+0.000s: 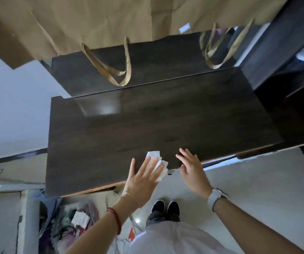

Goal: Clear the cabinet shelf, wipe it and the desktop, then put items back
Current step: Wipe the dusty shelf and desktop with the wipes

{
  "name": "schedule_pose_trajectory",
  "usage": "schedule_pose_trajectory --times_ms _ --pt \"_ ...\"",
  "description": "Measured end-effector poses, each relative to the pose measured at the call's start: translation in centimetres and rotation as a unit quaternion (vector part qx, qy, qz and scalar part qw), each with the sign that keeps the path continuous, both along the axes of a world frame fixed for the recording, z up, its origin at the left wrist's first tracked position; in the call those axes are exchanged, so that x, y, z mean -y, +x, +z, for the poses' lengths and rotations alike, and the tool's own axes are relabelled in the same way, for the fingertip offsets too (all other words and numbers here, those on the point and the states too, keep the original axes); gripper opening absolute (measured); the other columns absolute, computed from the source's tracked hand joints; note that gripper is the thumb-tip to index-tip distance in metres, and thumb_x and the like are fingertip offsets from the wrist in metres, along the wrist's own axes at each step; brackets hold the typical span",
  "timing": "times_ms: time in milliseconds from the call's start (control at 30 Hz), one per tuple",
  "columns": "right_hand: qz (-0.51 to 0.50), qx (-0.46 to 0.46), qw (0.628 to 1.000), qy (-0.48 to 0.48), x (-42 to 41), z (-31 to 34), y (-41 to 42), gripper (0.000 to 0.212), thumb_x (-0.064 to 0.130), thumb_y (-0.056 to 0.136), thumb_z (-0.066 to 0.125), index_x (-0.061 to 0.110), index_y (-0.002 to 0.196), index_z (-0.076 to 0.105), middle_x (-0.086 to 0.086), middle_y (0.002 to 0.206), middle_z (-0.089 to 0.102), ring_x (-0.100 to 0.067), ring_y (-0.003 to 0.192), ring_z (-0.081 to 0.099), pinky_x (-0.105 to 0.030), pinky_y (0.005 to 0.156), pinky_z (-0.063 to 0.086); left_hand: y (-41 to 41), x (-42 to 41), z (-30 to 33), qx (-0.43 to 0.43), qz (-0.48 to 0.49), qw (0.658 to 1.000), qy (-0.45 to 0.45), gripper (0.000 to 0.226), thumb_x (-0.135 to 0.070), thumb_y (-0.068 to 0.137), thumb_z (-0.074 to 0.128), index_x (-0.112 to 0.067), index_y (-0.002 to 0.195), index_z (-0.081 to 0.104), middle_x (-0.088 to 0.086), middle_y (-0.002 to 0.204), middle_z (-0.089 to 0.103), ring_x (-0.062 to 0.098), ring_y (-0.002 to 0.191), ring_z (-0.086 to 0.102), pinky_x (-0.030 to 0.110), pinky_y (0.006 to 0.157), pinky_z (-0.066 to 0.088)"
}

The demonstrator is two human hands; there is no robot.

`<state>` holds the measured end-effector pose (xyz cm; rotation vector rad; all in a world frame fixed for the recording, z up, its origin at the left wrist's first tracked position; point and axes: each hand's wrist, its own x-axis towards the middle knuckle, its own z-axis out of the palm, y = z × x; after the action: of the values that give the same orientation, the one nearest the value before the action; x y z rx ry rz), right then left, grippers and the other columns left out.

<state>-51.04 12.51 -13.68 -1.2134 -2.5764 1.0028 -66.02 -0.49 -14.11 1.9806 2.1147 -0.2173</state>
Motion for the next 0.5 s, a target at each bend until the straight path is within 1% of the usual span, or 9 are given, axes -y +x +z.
schedule_pose_trajectory --times_ms 100,167,200,233,300,367,400,433,500 --pt "-0.106 -0.038 0.988 -0.102 -0.3 2.0 1.2 0.036 0.002 0.095 0.038 0.010 0.127 0.052 -0.005 0.139 0.048 -0.016 0.133 0.037 -0.021 0.108 0.025 -0.6 -5.0 1.4 0.035 -0.032 0.999 0.000 0.072 -0.034 0.070 0.069 -0.025 0.133 0.035 -0.003 0.138 0.049 0.019 0.128 0.044 0.058 0.101 0.032" --pt "-0.183 -0.047 0.973 -0.133 -0.7 3.5 2.7 0.036 0.004 0.095 0.038 0.012 0.127 0.052 -0.006 0.133 0.053 -0.017 0.125 0.046 -0.017 0.099 0.030 -0.2 -8.2 2.9 0.114 -0.034 0.993 0.003 0.053 -0.024 0.082 0.061 -0.030 0.131 0.041 -0.008 0.139 0.046 0.016 0.127 0.045 0.043 0.109 0.027" --pt "-0.223 -0.060 0.963 -0.141 -0.9 4.3 3.4 0.036 0.004 0.095 0.038 0.012 0.127 0.053 -0.006 0.130 0.055 -0.018 0.121 0.049 -0.018 0.097 0.032 0.2 -9.6 3.9 0.188 0.004 0.982 0.016 0.040 -0.020 0.089 0.051 -0.032 0.127 0.048 -0.009 0.136 0.049 0.017 0.121 0.049 0.031 0.106 0.030" --pt "-0.263 -0.077 0.951 -0.141 -1.1 5.1 4.3 0.035 0.004 0.094 0.039 0.012 0.125 0.054 -0.007 0.127 0.057 -0.020 0.119 0.052 -0.019 0.095 0.034 0.9 -10.9 4.9 0.269 0.066 0.961 0.022 0.032 -0.017 0.092 0.046 -0.029 0.121 0.055 -0.006 0.128 0.056 0.020 0.112 0.055 0.025 0.095 0.036" --pt "-0.325 -0.115 0.929 -0.133 -1.3 6.8 6.0 0.033 0.004 0.094 0.040 0.011 0.123 0.055 -0.004 0.121 0.059 -0.016 0.112 0.054 -0.017 0.090 0.035 3.3 -12.9 7.0 0.386 0.165 0.907 0.046 0.022 -0.017 0.093 0.046 -0.017 0.111 0.059 0.008 0.107 0.066 0.028 0.091 0.061 0.024 0.073 0.042" --pt "-0.370 -0.162 0.903 -0.145 -1.2 8.6 7.7 0.028 0.008 0.096 0.043 0.014 0.120 0.057 0.001 0.114 0.059 -0.009 0.102 0.054 -0.017 0.087 0.038 6.4 -13.9 8.7 0.477 0.203 0.854 0.051 0.007 -0.017 0.091 0.051 -0.013 0.096 0.052 0.013 0.086 0.061 0.026 0.066 0.058 0.021 0.050 0.045" --pt "-0.389 -0.196 0.887 -0.154 -1.1 9.4 8.7 0.026 0.010 0.096 0.044 0.015 0.116 0.058 0.002 0.107 0.061 -0.007 0.095 0.057 -0.019 0.085 0.042 8.3 -14.2 9.2 0.508 0.207 0.835 0.039 0.006 -0.017 0.090 0.054 -0.014 0.087 0.049 0.010 0.078 0.058 0.022 0.055 0.054 0.020 0.042 0.042" --pt "-0.406 -0.232 0.870 -0.159 -0.9 10.1 9.7 0.024 0.010 0.095 0.044 0.016 0.114 0.058 0.002 0.099 0.063 -0.004 0.085 0.059 -0.021 0.081 0.046 10.1 -14.6 9.4 0.521 0.197 0.830 0.035 0.014 -0.017 0.088 0.056 -0.017 0.079 0.047 0.007 0.069 0.056 0.020 0.049 0.051 0.021 0.040 0.040" --pt "-0.440 -0.275 0.840 -0.155 -0.3 10.9 12.0 0.023 0.008 0.095 0.045 0.012 0.114 0.057 0.002 0.087 0.063 -0.001 0.068 0.061 -0.015 0.068 0.049 13.7 -15.4 9.5 0.518 0.151 0.841 0.025 0.026 -0.018 0.086 0.060 -0.024 0.066 0.044 -0.001 0.059 0.052 0.019 0.050 0.048 0.027 0.050 0.039"
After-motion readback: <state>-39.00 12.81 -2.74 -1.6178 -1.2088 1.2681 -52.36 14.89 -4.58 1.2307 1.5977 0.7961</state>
